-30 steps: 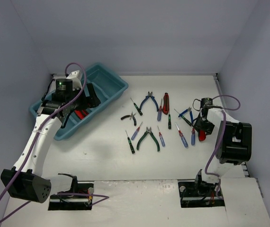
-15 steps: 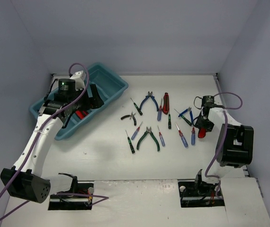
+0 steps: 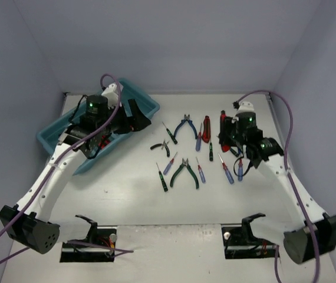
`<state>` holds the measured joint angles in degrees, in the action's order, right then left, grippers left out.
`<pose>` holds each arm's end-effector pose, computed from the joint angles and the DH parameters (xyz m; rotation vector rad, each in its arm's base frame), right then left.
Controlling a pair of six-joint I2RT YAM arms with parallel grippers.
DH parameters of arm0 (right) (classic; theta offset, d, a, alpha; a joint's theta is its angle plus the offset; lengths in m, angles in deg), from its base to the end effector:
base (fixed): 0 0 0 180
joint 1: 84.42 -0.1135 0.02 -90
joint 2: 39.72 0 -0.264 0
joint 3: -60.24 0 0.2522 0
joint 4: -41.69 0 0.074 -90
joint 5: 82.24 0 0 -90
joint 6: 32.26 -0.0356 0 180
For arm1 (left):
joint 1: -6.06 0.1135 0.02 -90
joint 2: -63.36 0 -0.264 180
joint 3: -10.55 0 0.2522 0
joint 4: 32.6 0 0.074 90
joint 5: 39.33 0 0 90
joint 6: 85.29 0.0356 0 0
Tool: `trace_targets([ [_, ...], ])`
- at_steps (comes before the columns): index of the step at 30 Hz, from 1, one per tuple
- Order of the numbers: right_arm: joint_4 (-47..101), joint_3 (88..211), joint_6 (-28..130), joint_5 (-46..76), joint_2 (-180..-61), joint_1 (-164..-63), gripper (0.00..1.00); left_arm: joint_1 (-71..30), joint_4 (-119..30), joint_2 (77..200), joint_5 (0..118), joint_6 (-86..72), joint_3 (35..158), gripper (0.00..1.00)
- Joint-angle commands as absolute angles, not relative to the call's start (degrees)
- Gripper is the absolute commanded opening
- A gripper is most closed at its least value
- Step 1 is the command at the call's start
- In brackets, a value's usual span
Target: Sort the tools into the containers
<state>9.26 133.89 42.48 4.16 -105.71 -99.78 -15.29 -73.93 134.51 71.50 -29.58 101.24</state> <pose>0.2532 0.0672 0.3424 0.0387 2.0128 0.2791 0.2487 -0.1108 0.4079 0.0225 2.0588 -0.9779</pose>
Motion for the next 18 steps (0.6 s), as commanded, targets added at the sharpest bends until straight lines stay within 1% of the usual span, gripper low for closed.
trace_targets([
  [1, 15.0, 136.2, 42.1, 12.7, -99.6, -106.8, 0.00, -20.9, -57.6, 135.4, 71.2, -38.1, 102.5, 0.82],
  [5, 19.2, 135.5, 40.6, 16.7, -96.9, -112.3, 0.00, -25.3, -50.9, 137.3, 66.8, -41.1, 101.7, 0.82],
  [8, 21.2, 135.2, 40.4, 18.8, -95.9, -115.0, 0.00, -29.4, -49.6, 140.3, 65.1, -41.0, 103.6, 0.82],
  [13, 22.5, 135.1, 40.2, 22.1, -95.8, -116.6, 0.01, -34.5, -44.2, 144.4, 62.6, -40.7, 105.1, 0.82],
  [18, 22.7, 134.7, 40.5, 22.6, -94.6, -116.8, 0.02, -37.9, -43.6, 147.2, 61.0, -39.9, 106.6, 0.82],
])
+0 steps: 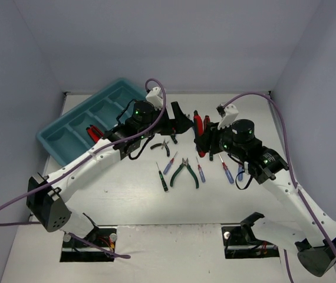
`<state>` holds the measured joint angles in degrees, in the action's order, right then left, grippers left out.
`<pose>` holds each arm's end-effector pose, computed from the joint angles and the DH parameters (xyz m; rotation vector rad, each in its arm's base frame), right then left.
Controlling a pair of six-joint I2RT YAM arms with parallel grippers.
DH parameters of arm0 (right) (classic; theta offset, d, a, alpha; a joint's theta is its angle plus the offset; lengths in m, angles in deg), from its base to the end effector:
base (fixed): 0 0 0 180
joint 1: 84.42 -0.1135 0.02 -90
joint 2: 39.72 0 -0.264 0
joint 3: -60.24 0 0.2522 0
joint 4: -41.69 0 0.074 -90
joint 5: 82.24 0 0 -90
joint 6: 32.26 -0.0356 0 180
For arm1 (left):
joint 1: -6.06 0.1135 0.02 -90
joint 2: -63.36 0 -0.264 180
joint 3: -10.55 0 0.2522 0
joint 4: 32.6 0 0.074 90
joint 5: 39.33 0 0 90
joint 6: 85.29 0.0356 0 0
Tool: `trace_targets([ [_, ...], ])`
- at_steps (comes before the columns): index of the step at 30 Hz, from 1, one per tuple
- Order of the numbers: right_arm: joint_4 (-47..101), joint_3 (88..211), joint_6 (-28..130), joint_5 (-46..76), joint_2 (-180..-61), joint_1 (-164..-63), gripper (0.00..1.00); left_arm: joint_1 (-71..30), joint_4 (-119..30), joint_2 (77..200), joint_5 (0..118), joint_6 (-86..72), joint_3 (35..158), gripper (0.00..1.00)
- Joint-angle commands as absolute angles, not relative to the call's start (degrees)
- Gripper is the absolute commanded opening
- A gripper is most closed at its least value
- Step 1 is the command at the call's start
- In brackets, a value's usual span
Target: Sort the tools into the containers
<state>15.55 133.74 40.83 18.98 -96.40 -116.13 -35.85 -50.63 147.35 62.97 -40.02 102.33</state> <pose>0.1868 0.1236 0.3894 -0.3788 1.7565 0.7864 0.2549 -0.2390 0.3909 0.1258 1.9272 -1.2534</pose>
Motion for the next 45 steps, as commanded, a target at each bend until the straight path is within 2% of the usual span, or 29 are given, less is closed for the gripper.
trace_targets([
  [1, 22.7, 134.4, 40.6, 22.8, -94.4, -116.8, 0.02, -38.6, -43.3, 147.5, 60.7, -39.8, 106.7, 0.82],
  [13, 22.8, 132.4, 41.0, 20.2, -93.4, -116.8, 0.00, -39.7, -43.5, 142.9, 53.5, -39.5, 103.4, 0.82],
  [21, 22.8, 133.5, 42.0, 20.8, -95.7, -116.8, 0.00, -39.7, -42.7, 140.7, 53.9, -37.4, 101.7, 0.82],
  [29, 23.1, 134.5, 42.4, 22.0, -97.7, -116.8, 0.00, -41.0, -40.1, 144.3, 57.7, -38.1, 103.1, 0.82],
  [36, 23.6, 134.8, 42.6, 22.5, -98.3, -116.8, 0.01, -41.3, -41.8, 149.0, 56.6, -38.4, 105.3, 0.77],
  [38, 23.9, 134.7, 42.5, 22.4, -98.3, -116.8, 0.01, -41.3, -42.9, 150.2, 56.2, -38.4, 106.3, 0.74],
  [42, 24.3, 134.6, 42.4, 21.7, -98.1, -116.9, 0.02, -41.3, -43.2, 151.2, 56.6, -38.7, 106.5, 0.58],
  [44, 24.6, 134.7, 42.5, 21.4, -98.3, -116.9, 0.06, -41.3, -42.9, 151.1, 56.7, -38.8, 106.3, 0.43],
  [45, 24.6, 134.7, 42.5, 21.2, -98.5, -116.9, 0.08, -41.2, -42.9, 151.0, 56.7, -38.7, 106.3, 0.32],
])
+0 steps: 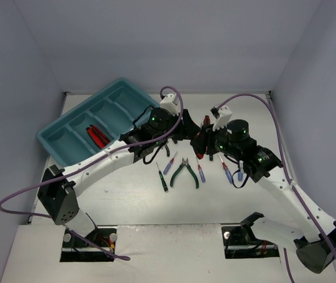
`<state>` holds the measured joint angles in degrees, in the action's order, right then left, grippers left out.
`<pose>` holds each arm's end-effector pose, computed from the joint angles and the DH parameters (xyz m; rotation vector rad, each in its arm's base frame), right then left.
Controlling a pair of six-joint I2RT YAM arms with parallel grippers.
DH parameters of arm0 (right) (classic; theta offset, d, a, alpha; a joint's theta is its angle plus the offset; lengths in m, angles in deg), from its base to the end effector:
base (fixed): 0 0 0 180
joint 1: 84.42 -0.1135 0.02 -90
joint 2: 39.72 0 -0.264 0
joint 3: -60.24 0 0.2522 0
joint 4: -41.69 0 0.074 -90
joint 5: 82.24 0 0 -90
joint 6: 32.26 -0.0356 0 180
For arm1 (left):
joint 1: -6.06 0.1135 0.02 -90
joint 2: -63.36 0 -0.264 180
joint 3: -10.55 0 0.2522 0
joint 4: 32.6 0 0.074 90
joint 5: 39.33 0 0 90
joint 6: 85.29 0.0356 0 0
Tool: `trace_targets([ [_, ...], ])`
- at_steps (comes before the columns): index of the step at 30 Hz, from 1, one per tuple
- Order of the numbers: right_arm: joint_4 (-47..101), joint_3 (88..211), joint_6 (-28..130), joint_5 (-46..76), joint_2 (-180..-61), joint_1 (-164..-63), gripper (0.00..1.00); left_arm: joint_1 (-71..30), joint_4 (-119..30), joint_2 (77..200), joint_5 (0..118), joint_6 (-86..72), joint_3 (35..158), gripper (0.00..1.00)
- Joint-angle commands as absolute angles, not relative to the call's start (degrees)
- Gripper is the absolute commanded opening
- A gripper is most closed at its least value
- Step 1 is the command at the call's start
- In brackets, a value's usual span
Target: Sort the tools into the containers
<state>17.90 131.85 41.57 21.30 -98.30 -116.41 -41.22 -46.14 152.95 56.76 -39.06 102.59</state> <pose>0.1947 0.1314 0.3754 -0.4270 1.7756 0.8109 0.2533 -0.2799 0.3672 0.1441 1.9333 -1.2096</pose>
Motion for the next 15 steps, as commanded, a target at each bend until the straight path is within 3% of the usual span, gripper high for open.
trace_targets([
  [1, 24.6, 134.8, 42.5, 21.0, -98.7, -116.9, 0.11, -41.1, -43.1, 150.9, 56.7, -38.5, 106.4, 0.24],
  [4, 24.7, 134.8, 42.6, 19.6, -99.2, -116.8, 0.24, -40.2, -44.8, 150.6, 56.8, -38.3, 106.7, 0.09],
  [7, 24.7, 134.9, 42.4, 18.4, -99.5, -116.8, 0.51, -36.7, -46.6, 149.2, 57.4, -38.4, 105.6, 0.05],
  [9, 24.5, 134.7, 42.4, 16.6, -99.4, -116.8, 0.63, -33.2, -48.6, 147.8, 57.7, -38.3, 104.7, 0.04],
  [12, 24.4, 133.4, 42.0, 13.9, -98.9, -116.6, 0.73, -27.4, -52.0, 145.8, 58.5, -37.0, 103.3, 0.04],
  [15, 24.1, 132.2, 41.9, 12.0, -97.9, -116.3, 0.76, -18.2, -56.2, 144.5, 60.6, -34.5, 103.1, 0.04],
])
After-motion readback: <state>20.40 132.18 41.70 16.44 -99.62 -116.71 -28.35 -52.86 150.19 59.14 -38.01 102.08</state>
